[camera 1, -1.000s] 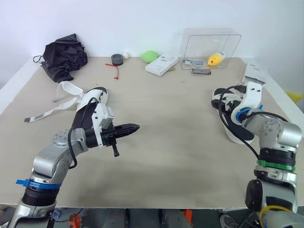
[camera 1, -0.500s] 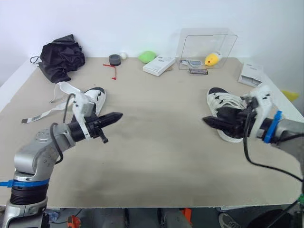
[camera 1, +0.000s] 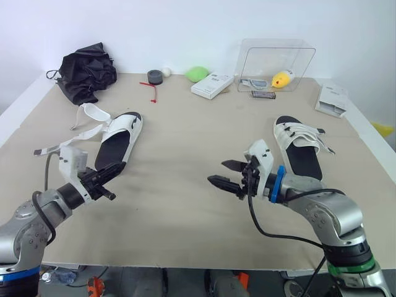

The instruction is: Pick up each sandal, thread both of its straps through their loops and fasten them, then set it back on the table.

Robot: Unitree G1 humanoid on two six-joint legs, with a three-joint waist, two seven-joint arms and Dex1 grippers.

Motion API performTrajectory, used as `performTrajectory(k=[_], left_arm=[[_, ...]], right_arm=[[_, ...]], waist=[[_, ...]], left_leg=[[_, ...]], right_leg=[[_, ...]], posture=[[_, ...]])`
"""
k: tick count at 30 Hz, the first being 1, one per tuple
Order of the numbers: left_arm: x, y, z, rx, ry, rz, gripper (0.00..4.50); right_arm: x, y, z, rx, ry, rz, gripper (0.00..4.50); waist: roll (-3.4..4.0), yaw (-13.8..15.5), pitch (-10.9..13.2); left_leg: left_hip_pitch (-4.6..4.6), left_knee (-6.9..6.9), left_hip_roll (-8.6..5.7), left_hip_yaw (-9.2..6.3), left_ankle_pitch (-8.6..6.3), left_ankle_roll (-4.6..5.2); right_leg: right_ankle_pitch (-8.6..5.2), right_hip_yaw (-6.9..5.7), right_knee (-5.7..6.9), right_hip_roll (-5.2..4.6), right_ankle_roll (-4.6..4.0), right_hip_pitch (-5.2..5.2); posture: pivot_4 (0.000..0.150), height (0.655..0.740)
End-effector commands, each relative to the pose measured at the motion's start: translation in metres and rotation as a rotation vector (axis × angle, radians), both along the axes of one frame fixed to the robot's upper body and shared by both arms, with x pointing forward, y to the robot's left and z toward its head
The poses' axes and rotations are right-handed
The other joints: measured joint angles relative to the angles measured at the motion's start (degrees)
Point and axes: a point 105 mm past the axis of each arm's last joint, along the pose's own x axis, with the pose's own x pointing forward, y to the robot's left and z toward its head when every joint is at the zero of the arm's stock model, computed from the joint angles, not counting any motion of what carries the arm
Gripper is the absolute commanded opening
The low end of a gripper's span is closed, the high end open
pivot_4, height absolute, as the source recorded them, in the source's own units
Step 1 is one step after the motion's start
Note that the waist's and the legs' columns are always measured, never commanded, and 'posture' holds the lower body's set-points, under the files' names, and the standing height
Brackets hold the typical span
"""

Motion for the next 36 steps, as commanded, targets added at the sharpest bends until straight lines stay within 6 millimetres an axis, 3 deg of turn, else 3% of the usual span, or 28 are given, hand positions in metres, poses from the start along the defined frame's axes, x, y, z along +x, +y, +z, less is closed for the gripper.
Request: performTrajectory(k=[1,6,10,16,24,33,34,36], left_arm=[[0.006,-0.003,0.013,0.012,-0.077,0.030,0.00],[0.030,-0.003,0.014,0.028,-0.093,0.122,0.00],[0.052,0.013,0.012,0.042,-0.081,0.254,0.00],[0.069,0.021,0.004,0.017,-0.018,0.331,0.00],[0.064,-0.019,0.008,0.039,-0.048,0.128,0.00],[0.063,-0.020,0.004,-0.026,-0.022,0.143,0.00],[0.064,-0.018,0.005,-0.031,-0.023,0.152,0.58],[0.068,-0.009,0.007,-0.013,-0.037,0.202,1.17]], right_arm=[[0.003,0.002,0.025,0.015,-0.108,0.009,4.04],[-0.003,0.010,0.037,-0.004,-0.181,0.039,4.04],[-0.013,0.019,0.037,-0.009,-0.196,0.073,4.04],[-0.021,0.022,0.035,0.030,-0.174,0.070,4.04],[-0.024,0.027,0.030,0.035,-0.156,0.068,4.04],[-0.025,0.030,0.029,0.041,-0.143,0.076,4.04],[-0.025,0.030,0.029,0.041,-0.142,0.076,4.10],[-0.025,0.031,0.029,0.041,-0.141,0.078,4.10]], waist=[[-0.01,0.01,0.00],[-0.04,0.21,-0.02],[-0.05,0.21,-0.02],[-0.11,0.23,-0.03],[-0.13,0.22,-0.03],[-0.13,0.22,-0.03],[-0.13,0.22,-0.03],[-0.14,0.22,-0.02]], left_leg=[[0.01,0.00,0.01,0.01,0.00,0.00],[0.01,-0.01,0.04,-0.04,0.00,0.00],[-0.01,-0.02,0.05,-0.06,0.00,0.00],[-0.02,-0.03,0.10,-0.11,0.00,0.00],[-0.03,-0.03,0.07,-0.09,0.00,-0.01],[-0.03,-0.03,0.09,-0.11,0.00,-0.01],[-0.03,-0.03,0.09,-0.10,0.00,-0.01],[-0.03,-0.02,0.09,-0.11,0.00,-0.01]], right_leg=[[0.01,-0.02,0.00,0.00,-0.01,0.00],[0.01,-0.05,0.00,0.09,-0.02,0.01],[0.01,-0.03,0.00,0.15,-0.02,0.00],[0.02,-0.02,0.00,0.23,-0.03,0.00],[0.02,-0.01,0.00,0.19,-0.02,0.00],[0.03,-0.02,0.00,0.21,-0.03,0.00],[0.02,-0.02,0.00,0.21,-0.03,0.00],[0.03,-0.02,0.00,0.21,-0.03,0.00]], posture=[[0.150,0.7400],[0.150,0.7400],[0.150,0.7400],[0.150,0.7400],[0.150,0.7400],[0.150,0.7400],[0.150,0.7400],[0.150,0.7400]])
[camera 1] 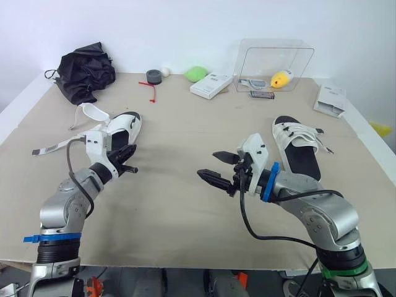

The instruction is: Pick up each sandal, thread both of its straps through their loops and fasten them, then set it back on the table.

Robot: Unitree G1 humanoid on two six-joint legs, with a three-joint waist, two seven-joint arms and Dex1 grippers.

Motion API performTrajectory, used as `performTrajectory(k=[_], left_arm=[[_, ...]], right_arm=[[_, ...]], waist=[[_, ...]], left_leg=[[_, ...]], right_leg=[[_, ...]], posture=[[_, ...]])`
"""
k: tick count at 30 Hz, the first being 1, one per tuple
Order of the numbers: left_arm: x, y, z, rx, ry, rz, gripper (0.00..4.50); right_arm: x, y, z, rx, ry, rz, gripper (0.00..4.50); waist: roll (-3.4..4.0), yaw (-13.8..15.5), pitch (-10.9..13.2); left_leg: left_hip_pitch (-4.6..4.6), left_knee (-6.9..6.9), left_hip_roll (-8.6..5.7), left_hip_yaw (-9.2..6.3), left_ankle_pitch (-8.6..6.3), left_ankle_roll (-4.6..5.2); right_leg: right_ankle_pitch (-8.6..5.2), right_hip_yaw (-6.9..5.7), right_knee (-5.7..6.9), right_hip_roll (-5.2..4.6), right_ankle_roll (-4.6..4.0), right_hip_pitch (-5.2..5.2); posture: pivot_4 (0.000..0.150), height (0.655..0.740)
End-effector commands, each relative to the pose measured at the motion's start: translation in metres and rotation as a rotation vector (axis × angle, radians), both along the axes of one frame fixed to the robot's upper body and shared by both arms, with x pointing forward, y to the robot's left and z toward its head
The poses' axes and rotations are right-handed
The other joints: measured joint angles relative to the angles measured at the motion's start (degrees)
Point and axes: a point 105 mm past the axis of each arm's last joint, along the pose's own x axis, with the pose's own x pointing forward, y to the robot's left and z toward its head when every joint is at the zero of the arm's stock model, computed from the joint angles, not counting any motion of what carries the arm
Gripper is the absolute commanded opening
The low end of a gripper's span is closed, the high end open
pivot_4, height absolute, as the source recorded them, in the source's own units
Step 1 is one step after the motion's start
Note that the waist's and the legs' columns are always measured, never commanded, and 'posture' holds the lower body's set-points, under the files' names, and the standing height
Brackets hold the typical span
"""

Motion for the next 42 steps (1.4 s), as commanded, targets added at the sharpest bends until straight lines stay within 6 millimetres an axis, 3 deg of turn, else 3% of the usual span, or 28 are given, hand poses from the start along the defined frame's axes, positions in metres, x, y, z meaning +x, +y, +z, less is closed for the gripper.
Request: performTrajectory(k=[1,2,7,8,16,24,33,37,42], left_arm=[[0.006,0.018,0.016,0.007,-0.062,0.090,1.23],[0.007,0.021,0.016,0.006,-0.063,0.104,1.97],[0.013,0.026,0.012,0.065,-0.050,0.164,4.24],[0.014,0.026,0.010,0.074,-0.039,0.166,4.45],[0.025,0.013,0.003,0.208,-0.007,0.156,4.45],[0.057,0.003,0.020,0.261,0.009,0.159,4.45],[0.076,-0.012,0.015,0.261,0.084,0.145,4.45],[0.084,-0.012,0.014,0.249,0.100,0.171,4.45],[0.090,-0.005,0.011,0.284,0.097,0.198,4.45]], right_arm=[[-0.006,0.005,0.012,0.015,-0.049,0.028,4.10],[-0.006,0.005,0.012,0.015,-0.048,0.028,4.10],[-0.006,0.004,0.013,0.015,-0.048,0.030,4.10],[-0.006,0.004,0.014,0.015,-0.047,0.031,4.10],[-0.009,0.005,0.017,0.022,-0.048,0.038,4.10],[-0.010,0.006,0.026,0.061,-0.052,0.046,4.10],[-0.012,0.007,0.038,0.107,-0.062,0.052,4.10],[-0.020,0.014,0.047,0.149,-0.093,0.117,4.10],[-0.025,0.019,0.043,0.136,-0.091,0.148,4.10]], waist=[[0.00,0.00,0.00],[0.00,0.00,0.00],[0.00,0.01,0.00],[0.00,0.01,0.00],[-0.01,0.02,0.00],[-0.04,0.03,0.01],[-0.04,0.04,0.01],[-0.04,0.04,0.01],[-0.04,0.02,0.01]], left_leg=[[0.00,0.00,0.00,0.00,0.00,0.00],[0.00,0.00,0.00,-0.02,0.00,0.00],[0.00,0.00,0.00,-0.02,0.00,0.00],[0.00,0.00,-0.01,-0.02,0.00,0.00],[-0.01,0.00,-0.02,-0.03,0.00,0.00],[-0.06,0.01,-0.06,-0.05,0.03,-0.05],[-0.12,-0.01,-0.07,-0.16,0.03,-0.05],[-0.11,-0.01,-0.08,-0.16,0.03,-0.05],[-0.12,-0.01,-0.08,-0.17,0.03,-0.05]], right_leg=[[0.00,0.00,0.00,0.00,0.00,0.00],[0.00,0.00,0.00,0.03,0.00,0.00],[0.00,0.00,0.00,0.03,0.00,0.00],[0.00,0.00,0.00,0.03,0.00,0.01],[0.00,0.00,0.00,0.04,0.01,0.01],[0.00,-0.01,0.00,0.10,0.03,0.00],[0.00,-0.06,0.00,0.09,0.03,-0.02],[0.01,-0.06,0.00,0.09,0.04,-0.01],[0.01,-0.07,0.00,0.09,0.04,-0.01]], posture=[[0.150,0.7400],[0.150,0.7400],[0.150,0.7400],[0.150,0.7400],[0.150,0.7400],[0.150,0.7400],[0.150,0.7400],[0.150,0.7400],[0.150,0.7400]])
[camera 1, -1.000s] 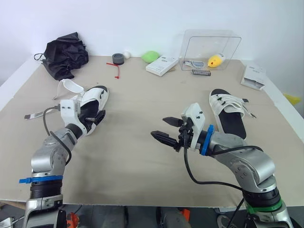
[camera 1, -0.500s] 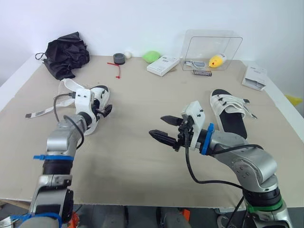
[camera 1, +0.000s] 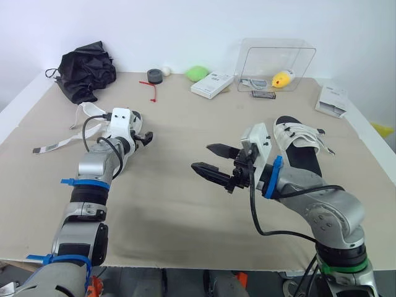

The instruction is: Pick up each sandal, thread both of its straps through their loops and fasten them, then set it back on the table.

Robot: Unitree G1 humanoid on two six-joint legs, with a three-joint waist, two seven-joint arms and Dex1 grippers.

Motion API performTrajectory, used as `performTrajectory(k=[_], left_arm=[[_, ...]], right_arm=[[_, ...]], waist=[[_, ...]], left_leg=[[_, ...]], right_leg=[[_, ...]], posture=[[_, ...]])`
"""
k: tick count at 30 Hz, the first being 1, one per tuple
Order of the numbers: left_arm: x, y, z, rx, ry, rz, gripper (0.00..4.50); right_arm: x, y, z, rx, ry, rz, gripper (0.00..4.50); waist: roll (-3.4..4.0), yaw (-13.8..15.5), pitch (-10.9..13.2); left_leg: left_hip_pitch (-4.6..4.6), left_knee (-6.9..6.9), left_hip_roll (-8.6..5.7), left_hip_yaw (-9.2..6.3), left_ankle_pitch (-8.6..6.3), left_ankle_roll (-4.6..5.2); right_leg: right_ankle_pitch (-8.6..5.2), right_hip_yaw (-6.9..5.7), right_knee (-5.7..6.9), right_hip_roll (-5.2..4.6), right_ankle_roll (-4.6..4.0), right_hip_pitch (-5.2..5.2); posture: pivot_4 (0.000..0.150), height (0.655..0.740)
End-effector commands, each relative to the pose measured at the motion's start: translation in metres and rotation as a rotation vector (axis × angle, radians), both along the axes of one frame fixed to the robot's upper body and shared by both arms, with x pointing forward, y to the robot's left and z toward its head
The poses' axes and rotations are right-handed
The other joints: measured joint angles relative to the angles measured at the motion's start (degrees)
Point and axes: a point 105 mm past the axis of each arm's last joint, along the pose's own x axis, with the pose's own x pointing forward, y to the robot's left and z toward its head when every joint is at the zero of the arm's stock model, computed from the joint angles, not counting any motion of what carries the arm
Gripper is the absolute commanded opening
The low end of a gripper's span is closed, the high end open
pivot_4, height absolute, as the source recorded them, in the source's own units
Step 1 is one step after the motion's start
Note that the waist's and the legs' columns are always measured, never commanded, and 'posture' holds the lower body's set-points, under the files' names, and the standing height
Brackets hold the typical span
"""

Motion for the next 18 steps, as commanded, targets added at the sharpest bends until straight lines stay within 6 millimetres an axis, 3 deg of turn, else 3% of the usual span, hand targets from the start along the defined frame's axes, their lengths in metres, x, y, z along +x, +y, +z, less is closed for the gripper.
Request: performTrajectory(k=[1,3,5,8,12,14,18], left_arm=[[0.005,0.008,0.007,0.023,-0.037,0.033,4.45],[0.006,0.011,0.007,0.024,-0.048,0.048,4.45],[0.006,0.014,0.007,0.014,-0.057,0.064,3.93],[0.008,0.020,0.006,0.018,-0.072,0.093,2.74],[0.010,0.021,0.005,0.026,-0.071,0.102,0.78],[0.010,0.020,0.005,0.024,-0.074,0.098,0.08],[0.010,0.015,0.004,0.009,-0.081,0.085,0.08]], right_arm=[[-0.007,0.003,0.009,0.012,-0.053,0.024,4.10],[-0.005,0.003,0.008,0.010,-0.049,0.017,4.10],[-0.003,0.002,0.006,0.002,-0.045,0.005,4.10],[-0.002,0.002,0.004,-0.002,-0.042,0.000,4.10],[-0.001,0.000,0.004,-0.004,-0.039,-0.007,4.10],[-0.001,0.000,0.003,-0.003,-0.035,-0.009,4.10],[-0.001,0.000,0.001,-0.006,-0.025,-0.017,4.10]], waist=[[0.00,0.00,0.00],[0.00,0.00,0.00],[0.00,0.00,0.00],[0.00,0.01,0.00],[0.00,0.02,0.00],[-0.01,0.01,0.00],[-0.01,0.01,0.00]], left_leg=[[0.00,0.00,0.00,0.00,0.00,0.00],[0.01,0.00,0.01,0.00,0.00,0.00],[0.02,0.00,0.01,0.00,0.00,-0.01],[0.02,0.00,0.02,0.00,0.01,-0.02],[0.02,0.00,0.01,0.00,0.02,-0.03],[0.02,0.00,0.00,0.00,0.04,-0.06],[0.01,0.00,0.01,0.00,0.05,-0.08]], right_leg=[[0.00,0.00,0.00,0.00,0.00,0.00],[0.01,0.01,0.00,0.00,0.00,0.00],[0.01,0.01,0.01,0.00,0.00,0.00],[0.01,0.01,0.01,0.00,-0.01,0.00],[0.02,0.00,0.01,0.00,0.00,0.01],[0.02,0.00,0.01,0.00,0.01,0.01],[0.03,0.00,0.01,0.00,0.02,0.02]], posture=[[0.150,0.7400],[0.150,0.7400],[0.150,0.7400],[0.150,0.7400],[0.150,0.7400],[0.150,0.7400],[0.150,0.7400]])
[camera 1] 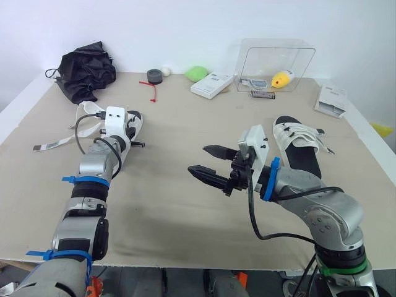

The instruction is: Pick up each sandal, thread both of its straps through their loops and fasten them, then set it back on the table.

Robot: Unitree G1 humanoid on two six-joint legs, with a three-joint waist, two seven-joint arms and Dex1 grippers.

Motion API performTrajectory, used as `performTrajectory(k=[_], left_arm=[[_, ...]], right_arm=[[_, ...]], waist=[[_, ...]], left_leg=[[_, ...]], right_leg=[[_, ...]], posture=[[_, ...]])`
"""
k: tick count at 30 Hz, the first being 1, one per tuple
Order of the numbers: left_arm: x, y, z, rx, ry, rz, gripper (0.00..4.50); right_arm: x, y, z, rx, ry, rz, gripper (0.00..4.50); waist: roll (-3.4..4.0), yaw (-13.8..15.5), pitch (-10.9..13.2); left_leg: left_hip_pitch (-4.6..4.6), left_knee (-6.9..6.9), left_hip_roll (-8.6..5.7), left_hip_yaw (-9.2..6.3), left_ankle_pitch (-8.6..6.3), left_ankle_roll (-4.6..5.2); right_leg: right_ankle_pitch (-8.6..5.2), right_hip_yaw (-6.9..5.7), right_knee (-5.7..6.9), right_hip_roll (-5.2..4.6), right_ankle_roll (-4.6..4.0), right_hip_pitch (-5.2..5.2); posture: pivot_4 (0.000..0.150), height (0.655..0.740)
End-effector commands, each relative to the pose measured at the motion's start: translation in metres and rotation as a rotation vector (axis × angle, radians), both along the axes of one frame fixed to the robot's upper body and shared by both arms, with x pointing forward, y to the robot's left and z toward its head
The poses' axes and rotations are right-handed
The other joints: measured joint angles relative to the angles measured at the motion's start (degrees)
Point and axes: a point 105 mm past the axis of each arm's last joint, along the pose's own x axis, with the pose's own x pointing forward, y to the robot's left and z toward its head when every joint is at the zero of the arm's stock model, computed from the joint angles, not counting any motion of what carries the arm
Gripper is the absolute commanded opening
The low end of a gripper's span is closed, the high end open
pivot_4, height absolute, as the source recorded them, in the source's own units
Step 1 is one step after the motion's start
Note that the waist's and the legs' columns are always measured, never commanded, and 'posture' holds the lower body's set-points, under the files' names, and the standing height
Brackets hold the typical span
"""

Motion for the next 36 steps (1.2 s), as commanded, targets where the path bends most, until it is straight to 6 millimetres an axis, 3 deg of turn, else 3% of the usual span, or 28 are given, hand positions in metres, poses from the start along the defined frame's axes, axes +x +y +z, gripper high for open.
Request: performTrajectory(k=[1,3,6,8,10,13,19,26,30,36], left_arm=[[0.001,-0.002,0.004,-0.010,-0.018,-0.007,0.08],[0.000,-0.006,0.004,-0.027,-0.022,-0.028,0.08],[-0.011,-0.048,0.020,-0.154,-0.080,-0.276,0.08],[-0.034,-0.081,0.024,-0.121,-0.106,-0.539,0.08],[-0.058,-0.100,0.018,-0.053,-0.109,-0.737,0.08],[-0.100,-0.113,0.005,0.084,-0.120,-1.040,0.08],[-0.168,-0.112,-0.014,0.210,-0.047,-1.538,0.08],[-0.182,-0.114,-0.014,0.209,0.002,-1.691,0.08],[-0.172,-0.117,-0.028,0.265,0.012,-1.653,0.08],[-0.167,-0.123,-0.029,0.199,0.006,-1.567,0.08]], right_arm=[[-0.002,-0.002,0.005,0.008,-0.028,-0.010,4.10],[-0.002,-0.002,0.004,0.007,-0.025,-0.012,4.10],[-0.005,-0.005,0.004,0.008,-0.014,-0.008,4.10],[-0.009,-0.010,0.003,0.001,0.009,0.006,4.10],[-0.014,-0.018,0.001,-0.012,0.033,0.021,4.10],[-0.028,-0.031,-0.001,-0.026,0.083,0.080,4.10],[-0.039,-0.067,-0.010,-0.110,0.195,0.082,4.10],[-0.039,-0.077,-0.007,-0.105,0.237,0.088,4.10],[-0.030,-0.082,-0.009,-0.115,0.248,0.051,4.10],[-0.030,-0.083,-0.011,-0.133,0.251,0.055,4.10]], waist=[[0.00,0.00,0.00],[0.00,0.00,0.00],[0.00,0.10,0.00],[0.00,0.20,0.00],[0.00,0.25,0.00],[0.01,0.07,0.00],[0.04,-0.13,0.02],[0.04,0.01,0.02],[0.05,0.03,0.02],[0.05,0.03,0.02]], left_leg=[[0.00,0.00,0.00,0.00,0.00,0.00],[-0.01,0.00,0.00,0.00,0.00,-0.01],[-0.03,0.00,-0.02,0.01,0.00,-0.01],[-0.12,0.01,-0.07,-0.02,0.01,-0.03],[-0.28,0.01,-0.19,-0.08,0.02,-0.04],[-0.29,-0.03,-0.27,-0.17,0.01,-0.04],[-0.11,-0.04,-0.10,-0.13,0.14,0.17],[0.01,0.02,0.04,0.00,0.19,0.25],[0.01,0.02,0.03,0.01,0.19,0.26],[-0.05,0.02,0.02,-0.03,0.19,0.26]], right_leg=[[0.00,0.00,0.00,0.00,0.00,0.00],[0.00,0.00,0.00,0.00,0.00,0.00],[0.00,0.00,0.00,-0.02,0.01,0.00],[-0.01,-0.13,0.00,-0.11,0.02,-0.02],[-0.03,-0.21,-0.03,-0.23,0.05,-0.09],[-0.06,-0.19,-0.05,-0.37,0.09,-0.12],[-0.03,-0.18,-0.05,-0.17,-0.06,-0.03],[-0.03,-0.11,-0.05,-0.10,0.06,0.02],[-0.03,-0.08,-0.05,-0.07,0.08,0.02],[-0.02,-0.06,-0.05,-0.01,0.09,0.01]], posture=[[0.150,0.7400],[0.150,0.7400],[0.150,0.7400],[0.150,0.7400],[0.150,0.7400],[0.150,0.7400],[0.150,0.7400],[0.150,0.7400],[0.150,0.7400],[0.150,0.7400]])
